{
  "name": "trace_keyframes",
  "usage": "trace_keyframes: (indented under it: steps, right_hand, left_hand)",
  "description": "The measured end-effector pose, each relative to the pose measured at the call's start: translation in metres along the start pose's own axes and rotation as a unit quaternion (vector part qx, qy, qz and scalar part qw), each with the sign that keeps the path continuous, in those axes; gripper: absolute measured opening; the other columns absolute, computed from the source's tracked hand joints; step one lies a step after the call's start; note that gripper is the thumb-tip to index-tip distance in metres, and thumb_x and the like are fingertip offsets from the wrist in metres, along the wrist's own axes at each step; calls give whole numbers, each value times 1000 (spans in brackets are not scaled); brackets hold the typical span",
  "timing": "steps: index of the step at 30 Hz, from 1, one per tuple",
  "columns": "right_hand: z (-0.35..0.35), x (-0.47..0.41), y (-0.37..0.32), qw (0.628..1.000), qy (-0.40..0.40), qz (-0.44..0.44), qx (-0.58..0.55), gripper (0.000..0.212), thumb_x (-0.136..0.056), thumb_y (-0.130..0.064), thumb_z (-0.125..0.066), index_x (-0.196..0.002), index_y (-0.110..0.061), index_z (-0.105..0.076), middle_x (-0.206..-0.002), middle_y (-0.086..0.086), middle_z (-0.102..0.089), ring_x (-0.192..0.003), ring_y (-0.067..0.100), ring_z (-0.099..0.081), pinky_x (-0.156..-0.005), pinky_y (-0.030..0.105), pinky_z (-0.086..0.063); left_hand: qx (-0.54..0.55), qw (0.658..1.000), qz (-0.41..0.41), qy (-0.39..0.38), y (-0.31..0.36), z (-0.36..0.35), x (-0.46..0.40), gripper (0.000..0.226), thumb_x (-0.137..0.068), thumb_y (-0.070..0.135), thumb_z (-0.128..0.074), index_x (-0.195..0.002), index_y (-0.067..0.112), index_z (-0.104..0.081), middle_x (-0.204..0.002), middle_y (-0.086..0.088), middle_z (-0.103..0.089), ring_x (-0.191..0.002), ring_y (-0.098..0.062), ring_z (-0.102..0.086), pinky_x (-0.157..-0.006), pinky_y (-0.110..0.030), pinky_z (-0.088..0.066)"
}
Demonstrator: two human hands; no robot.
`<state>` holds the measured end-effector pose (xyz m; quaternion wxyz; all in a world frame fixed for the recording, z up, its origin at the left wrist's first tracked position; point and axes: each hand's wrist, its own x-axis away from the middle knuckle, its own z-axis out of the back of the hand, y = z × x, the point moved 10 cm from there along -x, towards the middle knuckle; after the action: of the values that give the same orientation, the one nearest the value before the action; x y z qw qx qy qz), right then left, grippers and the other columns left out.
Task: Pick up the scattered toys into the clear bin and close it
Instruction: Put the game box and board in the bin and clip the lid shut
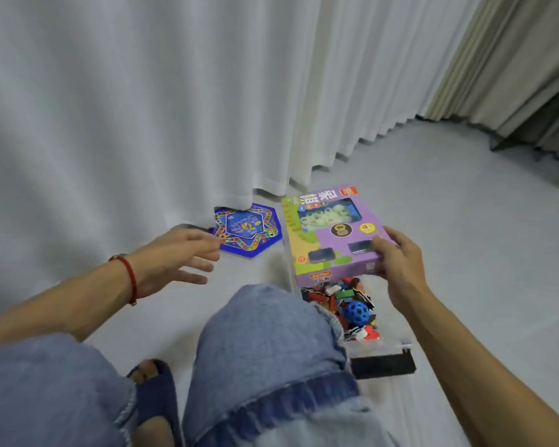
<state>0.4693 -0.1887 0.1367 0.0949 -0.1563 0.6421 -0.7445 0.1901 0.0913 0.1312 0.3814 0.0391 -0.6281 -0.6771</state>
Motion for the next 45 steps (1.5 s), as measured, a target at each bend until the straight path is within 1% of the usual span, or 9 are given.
trace_keyframes:
  steps: [5,8,9,15,22,29,34,37,45]
  right_hand:
    - [25,-20,65,969,-56,-70,230,43,-92,-36,-48,-128,-17,-59,-110,11,-71,-83,27,-71,-72,43,-60]
    - [-14,-25,72,804,-99,34,586,54,-94,-51,-37,-137,-23,-53,-137,7,-59,-130,35,-46,-104,46,-38]
    - [-36,-23,59,793,-89,89,596,49,-96,-45,-44,-140,-24,-53,-142,4,-55,-136,34,-38,-106,45,-35]
    - [-211,-16,25,834,-243,243,431,37,-92,-20,-55,-126,-13,-65,-131,6,-62,-122,26,-53,-104,32,-37]
    - [-359,-60,121,784,-383,58,485,57,-95,-43,-56,-148,-26,-46,-156,4,-39,-140,25,-38,-112,38,-34]
    - [-355,-135,225,939,-94,-252,213,83,-88,-50,-63,-154,-17,-24,-146,18,-42,-129,35,-49,-105,45,-46]
    - [-351,-145,257,930,92,-353,-48,61,-78,-38,-77,-124,-17,-43,-107,6,-64,-87,23,-71,-74,39,-62]
    - [-353,-148,267,915,102,-375,-109,47,-79,-33,-78,-111,-17,-49,-95,5,-67,-77,23,-73,-72,44,-63]
    - [-355,-132,219,953,18,-292,-80,17,-91,-19,-69,-85,-21,-53,-101,7,-72,-82,24,-70,-76,41,-59]
  left_hand:
    - [-99,994,34,10,-6,11,-17,43,-67,35,-67,-107,19,-67,-110,-12,-69,-90,-22,-61,-82,-44,-57]
    - [-114,992,35,31,-7,19,-39,29,-79,28,-68,-106,17,-67,-110,-12,-68,-88,-20,-58,-76,-38,-55]
    - [-120,992,37,34,-8,19,-46,23,-85,24,-65,-106,16,-66,-109,-11,-67,-88,-20,-58,-75,-37,-54]
    - [-137,986,81,58,-49,32,-93,21,-85,18,-64,-106,21,-65,-108,-5,-63,-94,-19,-56,-76,-36,-54]
    - [-199,970,137,19,-98,50,-181,43,-78,25,-72,-120,27,-60,-122,0,-57,-113,-19,-53,-88,-36,-53]
    - [-299,945,133,-7,-108,59,-286,65,-80,28,-69,-141,23,-47,-140,-3,-48,-124,-22,-49,-104,-35,-44]
    - [-247,958,145,-17,-130,34,-347,63,-79,25,-69,-136,15,-43,-130,-4,-50,-111,-22,-51,-91,-33,-46]
    - [-230,958,169,11,-168,33,-382,97,-64,50,-67,-148,19,-29,-147,-9,-39,-128,-27,-47,-107,-42,-42]
    - [-221,962,141,76,-119,65,-327,50,-97,44,-46,-127,5,-53,-126,-14,-55,-113,-34,-56,-96,-37,-49]
